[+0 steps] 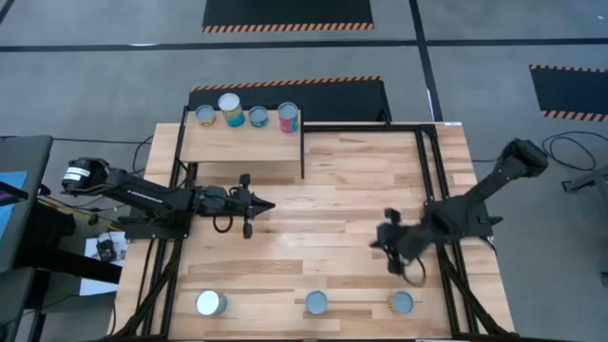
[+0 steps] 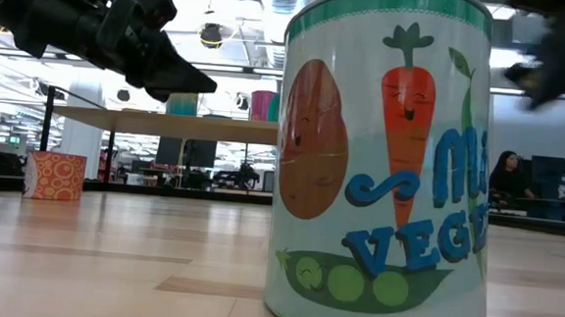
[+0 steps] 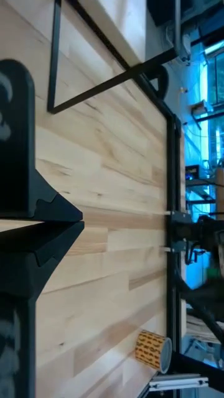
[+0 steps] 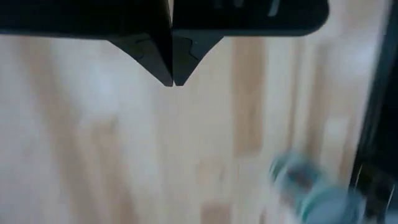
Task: Pick and place cans onto a shelf
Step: Move the canned black beans to the center of the table
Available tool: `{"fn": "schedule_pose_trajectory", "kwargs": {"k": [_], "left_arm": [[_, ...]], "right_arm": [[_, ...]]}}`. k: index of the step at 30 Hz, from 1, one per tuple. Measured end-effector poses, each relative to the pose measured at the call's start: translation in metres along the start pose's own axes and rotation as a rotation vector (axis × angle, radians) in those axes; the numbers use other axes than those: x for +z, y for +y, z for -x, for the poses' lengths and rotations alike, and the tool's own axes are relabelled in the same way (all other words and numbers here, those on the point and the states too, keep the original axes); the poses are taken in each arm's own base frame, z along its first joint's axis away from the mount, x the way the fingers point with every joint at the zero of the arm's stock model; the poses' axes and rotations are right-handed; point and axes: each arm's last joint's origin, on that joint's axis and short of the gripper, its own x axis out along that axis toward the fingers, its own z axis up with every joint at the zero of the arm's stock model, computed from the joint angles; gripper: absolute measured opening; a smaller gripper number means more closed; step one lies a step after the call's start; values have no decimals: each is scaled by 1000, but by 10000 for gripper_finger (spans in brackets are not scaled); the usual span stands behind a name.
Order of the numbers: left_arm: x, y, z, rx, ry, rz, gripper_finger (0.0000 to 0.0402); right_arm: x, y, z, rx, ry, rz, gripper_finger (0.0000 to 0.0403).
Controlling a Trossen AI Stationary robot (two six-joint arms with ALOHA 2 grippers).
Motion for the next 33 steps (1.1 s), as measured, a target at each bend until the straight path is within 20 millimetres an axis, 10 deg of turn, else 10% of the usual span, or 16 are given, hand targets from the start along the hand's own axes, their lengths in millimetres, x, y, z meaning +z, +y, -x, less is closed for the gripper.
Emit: {"fn": "schedule_pose_trajectory", "kwargs": {"k": [20, 33], "left_arm": [[0, 0, -2, 12, -9, 30, 0], [-1, 0, -2, 17, -6, 43, 0]], "right_arm": [[-62, 70, 9, 56, 442, -277, 198], [-63, 74, -22, 78, 547, -223, 143]]}}
